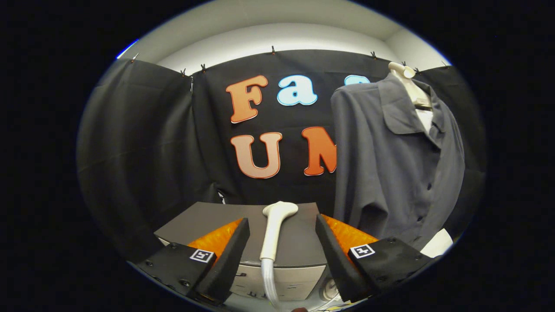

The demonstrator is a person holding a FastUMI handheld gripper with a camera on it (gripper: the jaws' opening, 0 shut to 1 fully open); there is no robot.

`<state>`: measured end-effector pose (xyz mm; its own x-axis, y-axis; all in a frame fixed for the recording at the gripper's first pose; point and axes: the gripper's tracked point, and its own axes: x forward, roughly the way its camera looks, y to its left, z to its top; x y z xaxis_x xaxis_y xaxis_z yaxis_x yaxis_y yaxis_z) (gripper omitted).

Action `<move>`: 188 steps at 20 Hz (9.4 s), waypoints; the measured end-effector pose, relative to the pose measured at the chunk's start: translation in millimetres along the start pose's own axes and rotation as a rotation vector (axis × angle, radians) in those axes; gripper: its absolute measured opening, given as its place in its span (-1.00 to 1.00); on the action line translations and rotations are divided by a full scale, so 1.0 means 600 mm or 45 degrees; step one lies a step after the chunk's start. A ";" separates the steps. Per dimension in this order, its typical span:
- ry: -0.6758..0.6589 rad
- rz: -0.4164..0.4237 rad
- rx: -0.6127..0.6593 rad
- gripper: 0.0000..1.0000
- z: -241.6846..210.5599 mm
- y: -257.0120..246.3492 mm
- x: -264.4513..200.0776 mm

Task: Iron the clothes twice with a garment steamer, once on the left side and once on the right side.

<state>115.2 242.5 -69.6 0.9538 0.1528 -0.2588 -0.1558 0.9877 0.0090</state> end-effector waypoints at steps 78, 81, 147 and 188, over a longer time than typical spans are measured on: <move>-0.111 -0.203 0.082 -0.26 0.089 -0.322 -0.171; -0.118 -0.203 0.071 -0.26 0.095 -0.354 -0.163; 0.521 -0.255 0.191 -0.26 -0.468 -0.490 -0.077; 0.021 -0.244 0.020 -0.26 0.045 -0.716 -0.152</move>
<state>102.0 -194.8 -23.7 0.9612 -0.0382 -0.2731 0.0321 0.9991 -0.0269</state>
